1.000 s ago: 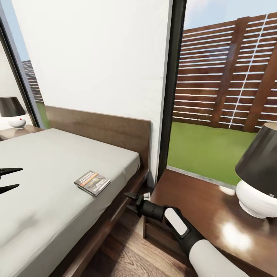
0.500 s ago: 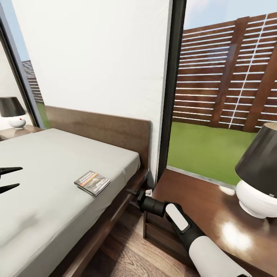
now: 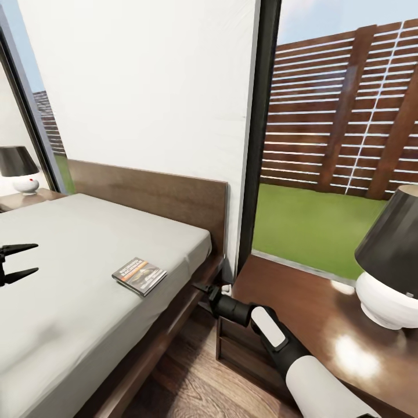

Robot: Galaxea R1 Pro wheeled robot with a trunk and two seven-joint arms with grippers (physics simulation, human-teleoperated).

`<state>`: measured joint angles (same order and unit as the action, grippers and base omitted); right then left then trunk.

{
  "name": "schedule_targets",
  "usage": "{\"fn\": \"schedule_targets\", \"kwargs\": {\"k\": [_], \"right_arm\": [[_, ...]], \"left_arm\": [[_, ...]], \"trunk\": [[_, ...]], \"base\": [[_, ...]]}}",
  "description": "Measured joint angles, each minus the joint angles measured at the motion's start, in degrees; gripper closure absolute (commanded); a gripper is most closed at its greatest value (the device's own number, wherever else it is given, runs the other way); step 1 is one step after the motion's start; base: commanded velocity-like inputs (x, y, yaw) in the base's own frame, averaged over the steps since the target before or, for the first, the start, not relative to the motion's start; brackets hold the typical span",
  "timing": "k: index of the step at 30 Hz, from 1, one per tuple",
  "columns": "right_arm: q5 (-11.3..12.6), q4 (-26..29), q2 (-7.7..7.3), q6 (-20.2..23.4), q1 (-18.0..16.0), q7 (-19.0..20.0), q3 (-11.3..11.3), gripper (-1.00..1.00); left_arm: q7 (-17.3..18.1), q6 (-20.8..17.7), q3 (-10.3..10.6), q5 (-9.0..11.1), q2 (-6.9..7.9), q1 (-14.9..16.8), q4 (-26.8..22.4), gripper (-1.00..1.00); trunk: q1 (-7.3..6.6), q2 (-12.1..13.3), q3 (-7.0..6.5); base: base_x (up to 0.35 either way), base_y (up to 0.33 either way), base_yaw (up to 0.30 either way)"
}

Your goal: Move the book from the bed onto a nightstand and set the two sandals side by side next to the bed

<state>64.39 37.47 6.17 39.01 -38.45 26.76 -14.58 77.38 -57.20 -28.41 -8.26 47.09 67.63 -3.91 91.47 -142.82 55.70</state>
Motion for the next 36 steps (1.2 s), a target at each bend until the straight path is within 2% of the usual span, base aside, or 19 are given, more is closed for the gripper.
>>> {"fn": "schedule_targets", "kwargs": {"k": [6,12,13,14,15,16,18,24,30,32,33,36], "right_arm": [[0.0,0.0,-0.01,0.0,0.0,0.0,0.0,-1.00],[0.0,0.0,-0.03,-0.1,0.0,0.1,-0.1,-1.00],[-0.1,0.0,-0.03,-0.1,0.0,0.1,-0.1,-1.00],[-0.1,0.0,-0.04,-0.1,0.0,0.1,-0.1,-1.00],[-0.1,0.0,-0.04,-0.1,0.0,0.1,-0.1,-1.00],[-0.1,0.0,-0.06,-0.1,0.0,0.1,-0.1,-1.00],[-0.1,0.0,-0.08,-0.1,0.0,0.1,-0.1,-1.00],[-0.1,0.0,-0.10,-0.1,0.0,0.1,-0.1,-1.00],[-0.1,0.0,-0.04,-0.1,0.0,0.0,-0.1,-1.00],[-0.1,0.0,-0.03,-0.1,0.0,0.0,0.0,-1.00],[-0.1,0.0,-0.02,-0.1,0.0,0.0,0.0,-1.00],[-0.1,0.0,-0.05,-0.1,0.0,0.1,0.0,-1.00]], "left_arm": [[1.4,-0.2,0.0,0.0,-1.12,0.1,-0.6,-1.00],[2.0,0.0,0.0,0.0,-3.29,0.1,-1.1,-1.00],[2.1,0.1,0.0,0.0,-3.89,0.1,-1.2,-1.00],[2.4,0.3,0.1,0.0,-5.40,0.1,-1.7,-1.00],[2.4,0.3,0.0,0.0,-5.49,0.1,-1.7,-1.00],[3.0,0.4,0.1,0.0,-7.16,0.1,-2.7,-1.00],[3.9,0.5,0.3,-0.1,-8.79,0.1,-4.2,-1.00],[7.5,0.2,0.7,-0.2,-11.81,0.1,-10.0,-1.00],[9.0,0.0,0.9,-0.2,-13.86,0.0,-15.5,-1.00],[9.8,0.0,1.0,-0.2,-15.12,0.1,-17.5,-1.00],[10.4,-0.1,1.3,-0.2,-16.50,0.0,-19.5,-1.00],[10.9,-0.1,2.4,-0.2,-18.82,0.0,-22.2,-1.00]], "trunk": [[0.00,0.0,0.00],[0.00,0.0,0.00],[0.00,0.0,0.00],[0.00,0.0,0.00],[0.00,0.0,0.00],[0.00,0.0,0.00],[0.00,0.0,0.00],[0.00,0.0,0.00],[0.00,0.0,0.00],[0.00,0.0,0.00],[0.00,0.0,0.00],[0.00,0.0,0.00]], "base": [[0.000,0.000,0.000],[0.000,0.000,0.000],[0.000,0.000,0.000],[0.000,0.000,0.000],[0.000,0.000,0.000],[0.000,0.000,0.000],[0.000,0.000,0.000],[0.000,0.000,0.000],[0.000,0.000,0.000],[0.000,0.000,0.000],[0.000,0.000,0.000],[0.000,0.000,0.000]]}}
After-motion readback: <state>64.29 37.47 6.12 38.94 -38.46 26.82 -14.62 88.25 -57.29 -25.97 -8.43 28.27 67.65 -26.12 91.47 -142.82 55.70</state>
